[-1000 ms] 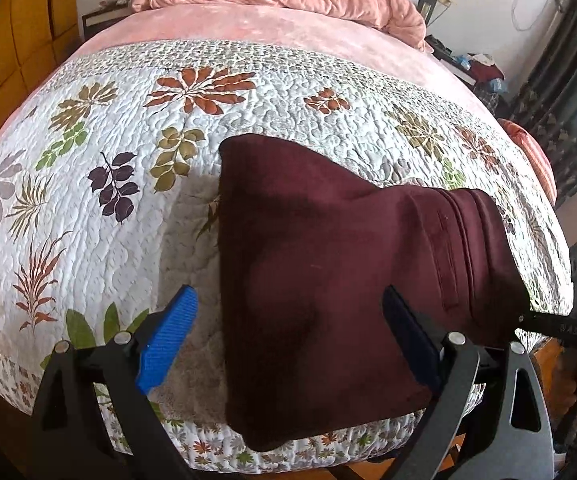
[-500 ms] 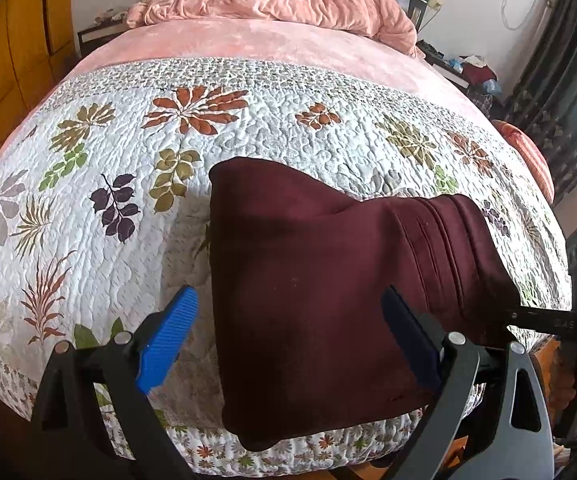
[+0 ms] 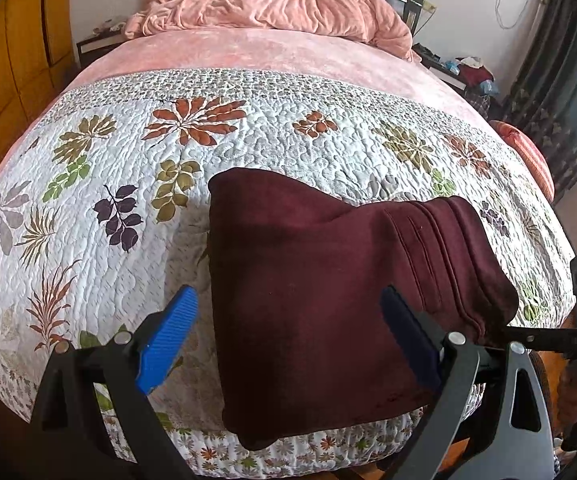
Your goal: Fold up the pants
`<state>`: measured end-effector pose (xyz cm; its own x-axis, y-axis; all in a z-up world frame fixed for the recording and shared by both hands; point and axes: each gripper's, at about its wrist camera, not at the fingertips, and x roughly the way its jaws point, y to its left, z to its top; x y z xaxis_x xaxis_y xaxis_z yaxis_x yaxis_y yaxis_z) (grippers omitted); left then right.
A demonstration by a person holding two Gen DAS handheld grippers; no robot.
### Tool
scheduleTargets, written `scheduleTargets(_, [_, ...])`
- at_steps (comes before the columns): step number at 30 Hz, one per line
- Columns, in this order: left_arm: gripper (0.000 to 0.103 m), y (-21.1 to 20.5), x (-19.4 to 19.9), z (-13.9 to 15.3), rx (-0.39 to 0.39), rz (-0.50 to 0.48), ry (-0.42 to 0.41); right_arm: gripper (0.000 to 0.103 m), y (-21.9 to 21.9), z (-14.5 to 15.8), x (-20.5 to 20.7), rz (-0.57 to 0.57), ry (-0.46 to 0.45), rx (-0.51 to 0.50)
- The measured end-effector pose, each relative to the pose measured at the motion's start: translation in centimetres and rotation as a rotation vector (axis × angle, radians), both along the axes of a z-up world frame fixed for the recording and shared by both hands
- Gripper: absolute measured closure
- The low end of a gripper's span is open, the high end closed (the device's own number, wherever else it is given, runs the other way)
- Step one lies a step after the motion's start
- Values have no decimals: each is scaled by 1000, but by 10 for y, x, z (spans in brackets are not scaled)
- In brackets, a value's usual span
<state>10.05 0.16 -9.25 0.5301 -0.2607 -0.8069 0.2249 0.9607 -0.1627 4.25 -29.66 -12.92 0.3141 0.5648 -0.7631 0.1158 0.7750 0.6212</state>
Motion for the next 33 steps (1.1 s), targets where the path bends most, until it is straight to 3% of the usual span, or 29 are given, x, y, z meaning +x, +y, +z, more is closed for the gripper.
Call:
scheduleTargets(3, [10,2,1,-5,9,8,18,73,-1,2,-1,9,-15,13])
scheduleTargets(9, [10,16,3,-23,5,49,75,80,0,20,-3,37,-67,-54])
scheduleTargets(12, [10,25,2,-35,9,68,115,80,-1,5,0,39,-28,-104])
scheduleTargets(15, [10,33,1,-42,-6,80,144,79,-2,-4,-2,22,-20,-82])
scheduleTargets(19, [10,54,2,-45,-105,72,221,74,-7,6,-7,23,-50,-27])
scheduleTargets(25, [10,88,13,-71,-325,71,433,75,-14,9,-10,-1,-65,26])
scheduleTargets(33, [13,80,32,-104,-512,18,590,77,-12,7,-11,-10,-60,27])
